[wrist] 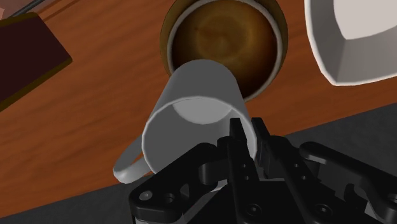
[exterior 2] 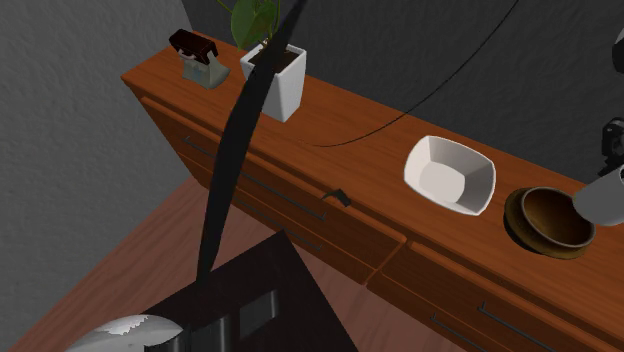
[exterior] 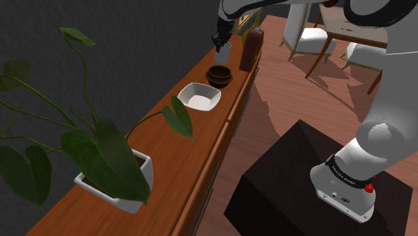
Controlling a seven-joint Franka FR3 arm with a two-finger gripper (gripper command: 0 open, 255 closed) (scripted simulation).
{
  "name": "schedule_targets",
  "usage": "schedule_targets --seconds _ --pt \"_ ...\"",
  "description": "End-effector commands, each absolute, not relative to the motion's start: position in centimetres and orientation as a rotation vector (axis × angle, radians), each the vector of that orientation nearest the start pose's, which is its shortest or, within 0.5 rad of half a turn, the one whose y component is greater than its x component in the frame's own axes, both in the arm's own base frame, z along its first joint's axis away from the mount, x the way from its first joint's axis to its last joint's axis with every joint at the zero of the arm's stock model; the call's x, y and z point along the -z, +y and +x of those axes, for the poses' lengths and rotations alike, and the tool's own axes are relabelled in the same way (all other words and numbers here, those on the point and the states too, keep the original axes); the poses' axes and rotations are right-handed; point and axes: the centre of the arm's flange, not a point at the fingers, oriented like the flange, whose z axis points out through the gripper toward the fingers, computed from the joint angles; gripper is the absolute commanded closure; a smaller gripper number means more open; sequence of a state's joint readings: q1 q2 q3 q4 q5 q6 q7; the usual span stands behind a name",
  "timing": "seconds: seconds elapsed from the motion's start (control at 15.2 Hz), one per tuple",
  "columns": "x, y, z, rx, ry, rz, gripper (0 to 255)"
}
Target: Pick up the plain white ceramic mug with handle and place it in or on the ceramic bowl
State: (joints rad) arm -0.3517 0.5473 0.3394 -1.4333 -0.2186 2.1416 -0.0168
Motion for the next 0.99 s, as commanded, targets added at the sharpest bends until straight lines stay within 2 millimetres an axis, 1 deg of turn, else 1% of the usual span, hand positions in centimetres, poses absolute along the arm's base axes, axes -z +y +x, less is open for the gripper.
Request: schedule_targets --seconds 0.0,0.4,0.92 --pt "-39.7 -6.5 72.0 0.306 -0.067 -3.154 255" --pt "-36.6 -6.5 72.0 0.306 -0.067 -3.154 255" --pt "-36.5 -6.5 72.0 0.306 -0.067 -3.154 255"
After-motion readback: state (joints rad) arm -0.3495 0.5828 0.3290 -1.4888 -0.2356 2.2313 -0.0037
